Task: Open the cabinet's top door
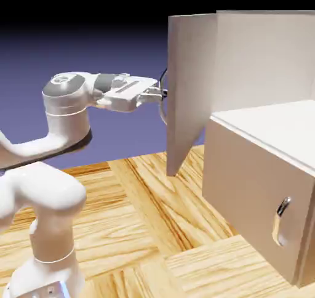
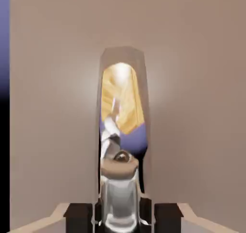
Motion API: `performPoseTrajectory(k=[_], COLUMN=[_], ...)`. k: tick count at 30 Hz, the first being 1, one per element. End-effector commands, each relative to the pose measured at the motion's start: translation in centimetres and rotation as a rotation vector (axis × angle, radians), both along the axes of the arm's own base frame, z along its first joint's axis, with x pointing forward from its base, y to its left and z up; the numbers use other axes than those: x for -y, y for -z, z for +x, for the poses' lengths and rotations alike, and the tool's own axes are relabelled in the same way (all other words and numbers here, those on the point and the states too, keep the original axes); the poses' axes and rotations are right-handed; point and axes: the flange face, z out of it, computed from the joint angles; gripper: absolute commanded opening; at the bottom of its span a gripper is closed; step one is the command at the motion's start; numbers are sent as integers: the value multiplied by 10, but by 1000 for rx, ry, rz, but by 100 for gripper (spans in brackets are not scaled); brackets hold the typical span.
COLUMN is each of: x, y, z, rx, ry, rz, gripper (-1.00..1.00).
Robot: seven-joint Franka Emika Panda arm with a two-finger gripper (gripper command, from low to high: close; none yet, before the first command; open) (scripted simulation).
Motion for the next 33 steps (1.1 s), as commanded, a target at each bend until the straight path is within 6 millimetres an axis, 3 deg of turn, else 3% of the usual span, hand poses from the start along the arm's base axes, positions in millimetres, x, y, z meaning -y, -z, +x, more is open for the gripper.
performPoseTrajectory(k=[1, 12, 23, 26, 33], x=[-6, -81, -185, -189, -175], y=[0, 0, 2, 9, 14], z=[-3, -37, -60, -59, -53], rx=[0, 0, -14, -55, -85], ry=[13, 184, 406, 419, 390], rz=[0, 0, 4, 21, 46], gripper=[-100, -100, -100, -100, -100])
